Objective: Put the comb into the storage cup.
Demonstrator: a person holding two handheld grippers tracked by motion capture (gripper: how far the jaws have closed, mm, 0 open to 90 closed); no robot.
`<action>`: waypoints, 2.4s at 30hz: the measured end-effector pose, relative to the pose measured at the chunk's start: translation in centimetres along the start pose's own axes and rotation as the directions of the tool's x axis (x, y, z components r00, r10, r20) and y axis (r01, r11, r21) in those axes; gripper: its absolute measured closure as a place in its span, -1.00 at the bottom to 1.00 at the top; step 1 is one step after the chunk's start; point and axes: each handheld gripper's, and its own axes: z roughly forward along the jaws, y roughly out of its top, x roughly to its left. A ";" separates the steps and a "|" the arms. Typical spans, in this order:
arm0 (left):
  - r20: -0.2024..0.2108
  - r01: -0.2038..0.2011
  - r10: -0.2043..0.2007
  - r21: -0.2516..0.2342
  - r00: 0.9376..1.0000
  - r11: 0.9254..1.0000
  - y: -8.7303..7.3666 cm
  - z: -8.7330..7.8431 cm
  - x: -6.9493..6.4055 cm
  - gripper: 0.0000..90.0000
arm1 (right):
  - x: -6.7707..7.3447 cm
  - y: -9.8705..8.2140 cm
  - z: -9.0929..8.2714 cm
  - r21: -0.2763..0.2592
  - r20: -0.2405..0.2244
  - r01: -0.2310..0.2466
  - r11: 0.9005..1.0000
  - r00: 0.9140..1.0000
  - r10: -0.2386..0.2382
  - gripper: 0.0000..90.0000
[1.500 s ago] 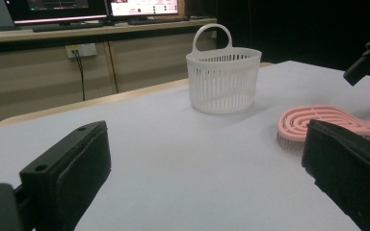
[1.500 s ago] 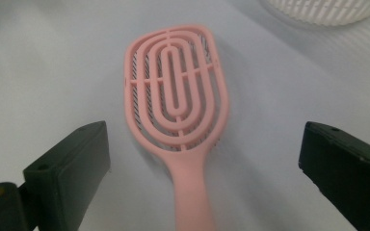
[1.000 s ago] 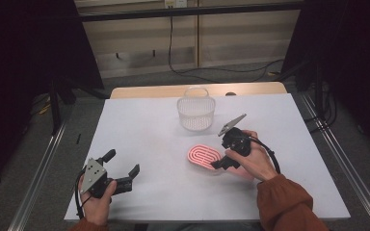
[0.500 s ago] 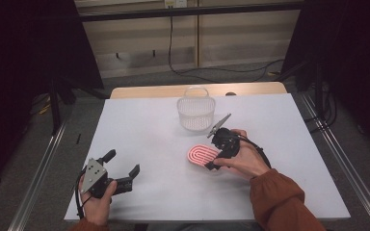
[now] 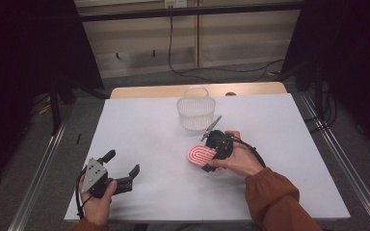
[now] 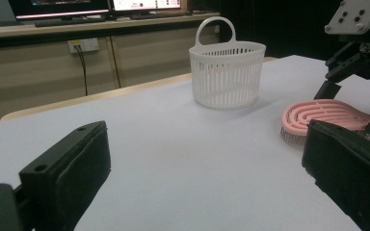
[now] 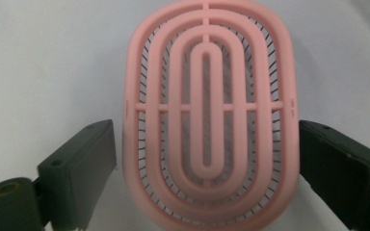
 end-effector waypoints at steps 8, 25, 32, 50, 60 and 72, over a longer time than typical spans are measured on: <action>0.000 -0.001 0.001 0.000 1.000 1.000 0.0 0.0 0.0 -0.93 | 0.0 0.3 0.2 0.026 0.020 0.010 1.000 1.000 -0.011 -0.74; 0.010 0.004 -0.004 0.002 1.000 1.000 0.0 0.0 0.1 -0.93 | 0.3 1.0 1.3 0.088 0.024 0.032 0.996 0.999 -0.034 -0.59; 0.012 0.000 0.000 0.002 1.000 1.000 0.0 0.0 0.1 -0.93 | 0.4 1.1 1.4 0.095 0.025 0.038 0.995 0.999 -0.041 -0.58; 0.010 0.007 -0.007 -0.003 1.000 1.000 0.0 -0.1 0.1 -0.93 | 0.4 0.8 1.1 0.098 0.036 0.016 0.995 0.999 -0.019 -0.56; 0.011 0.006 -0.006 -0.002 1.000 1.000 0.0 -0.1 0.1 -0.93 | 0.5 0.6 0.8 0.104 0.046 0.006 0.995 0.999 -0.011 -0.56; 0.011 0.005 -0.005 -0.002 1.000 1.000 0.0 -0.1 0.1 -0.93 | 0.3 0.4 -0.3 0.056 0.044 -0.015 0.998 0.999 0.012 -0.56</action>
